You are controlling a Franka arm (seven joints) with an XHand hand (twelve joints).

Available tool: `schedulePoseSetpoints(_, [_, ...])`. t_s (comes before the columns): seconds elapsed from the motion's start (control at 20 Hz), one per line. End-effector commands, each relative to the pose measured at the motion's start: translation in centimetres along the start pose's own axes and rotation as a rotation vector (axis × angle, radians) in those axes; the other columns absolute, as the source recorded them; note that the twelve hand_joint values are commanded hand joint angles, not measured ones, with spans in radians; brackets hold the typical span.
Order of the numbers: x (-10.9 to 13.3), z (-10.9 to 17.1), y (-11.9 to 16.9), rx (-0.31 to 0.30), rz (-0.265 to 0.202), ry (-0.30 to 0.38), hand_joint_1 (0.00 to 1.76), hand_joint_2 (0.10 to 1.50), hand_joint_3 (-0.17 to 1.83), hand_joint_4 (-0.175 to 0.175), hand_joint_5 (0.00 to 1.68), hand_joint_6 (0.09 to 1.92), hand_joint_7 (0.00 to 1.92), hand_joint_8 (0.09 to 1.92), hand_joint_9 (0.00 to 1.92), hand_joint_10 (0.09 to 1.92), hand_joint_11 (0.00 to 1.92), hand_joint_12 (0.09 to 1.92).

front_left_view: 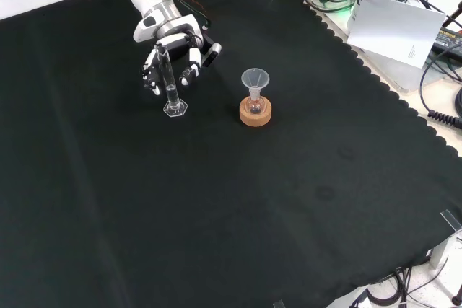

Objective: Pick up the graduated cylinder.

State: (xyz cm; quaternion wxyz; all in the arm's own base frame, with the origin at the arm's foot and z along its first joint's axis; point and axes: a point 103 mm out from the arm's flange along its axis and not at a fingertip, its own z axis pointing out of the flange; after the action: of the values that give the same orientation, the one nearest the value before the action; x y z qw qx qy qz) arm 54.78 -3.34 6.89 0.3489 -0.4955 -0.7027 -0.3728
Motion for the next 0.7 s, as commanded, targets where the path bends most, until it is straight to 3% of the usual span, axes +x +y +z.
schedulePoseSetpoints(0.05, [-0.37, 0.01, 0.05, 0.004, 0.007, -0.005, 1.04, 0.68, 0.66, 0.021, 0.68, 0.47, 0.63, 0.56, 0.94, 0.36, 0.69, 1.14])
schedulePoseSetpoints(0.7, [-0.41, 0.31, 0.22, 0.009, 0.004, 0.003, 1.06, 0.71, 0.64, 0.021, 0.68, 0.56, 0.71, 0.56, 1.03, 0.33, 0.78, 1.09])
